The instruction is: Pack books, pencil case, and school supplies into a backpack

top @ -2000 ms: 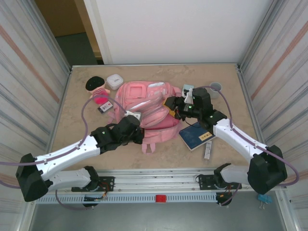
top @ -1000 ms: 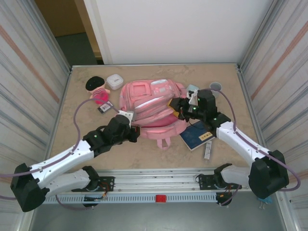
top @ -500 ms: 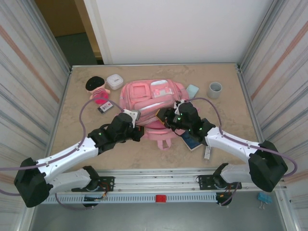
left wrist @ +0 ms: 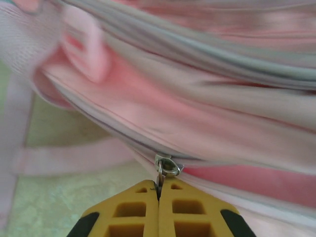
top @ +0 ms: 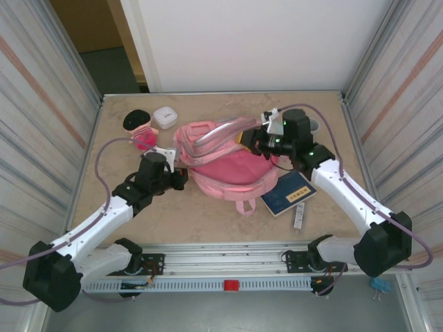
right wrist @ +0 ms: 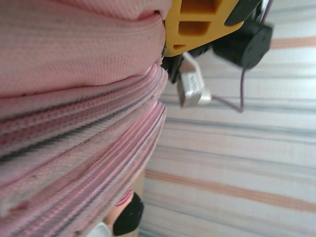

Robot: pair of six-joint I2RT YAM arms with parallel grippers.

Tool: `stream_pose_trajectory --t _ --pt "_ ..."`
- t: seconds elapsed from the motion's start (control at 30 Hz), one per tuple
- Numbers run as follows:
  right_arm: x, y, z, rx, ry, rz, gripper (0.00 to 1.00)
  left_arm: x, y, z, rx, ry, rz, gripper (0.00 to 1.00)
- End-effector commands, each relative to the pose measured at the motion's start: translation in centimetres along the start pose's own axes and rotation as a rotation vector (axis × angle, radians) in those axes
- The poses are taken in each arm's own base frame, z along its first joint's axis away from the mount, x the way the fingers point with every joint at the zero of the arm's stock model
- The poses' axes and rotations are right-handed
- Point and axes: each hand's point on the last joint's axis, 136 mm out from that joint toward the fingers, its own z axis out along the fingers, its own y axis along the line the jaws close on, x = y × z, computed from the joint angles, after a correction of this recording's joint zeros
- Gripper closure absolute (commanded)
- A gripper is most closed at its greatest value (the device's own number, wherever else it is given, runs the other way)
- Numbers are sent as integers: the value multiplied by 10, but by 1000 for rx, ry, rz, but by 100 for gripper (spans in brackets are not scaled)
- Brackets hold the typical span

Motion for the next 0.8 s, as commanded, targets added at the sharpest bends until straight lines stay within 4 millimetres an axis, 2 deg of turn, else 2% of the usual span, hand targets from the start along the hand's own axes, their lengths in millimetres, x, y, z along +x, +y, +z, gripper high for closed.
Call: stream_pose_trajectory --t 0.0,0.2,0.3,0.4,0.43,0.53,0.6,0.67,0.77 --pt "11 40 -19 -120 149 -141 100 -12 18 13 -10 -33 38 100" --pt "2 69 -29 -204 202 -192 100 -22 53 41 -87 -30 6 100" --pt "-5 65 -25 -185 184 -201 100 -26 64 54 -111 -29 -7 100" --pt "-12 56 -17 -161 165 -192 100 -36 63 59 -102 -38 -9 100" --pt "-14 54 -15 -153 158 -191 100 -39 62 58 -104 -39 -16 96" --pt "-22 50 -7 -119 115 -209 100 -55 50 45 -75 -50 -38 63" --pt "-24 46 1 -99 96 -218 100 -68 40 27 -57 -89 -59 48" --pt "-24 47 10 -99 87 -246 100 -83 35 3 -65 -150 -93 40" --pt "-22 44 28 -96 85 -286 100 -99 35 -31 -121 -221 -93 36"
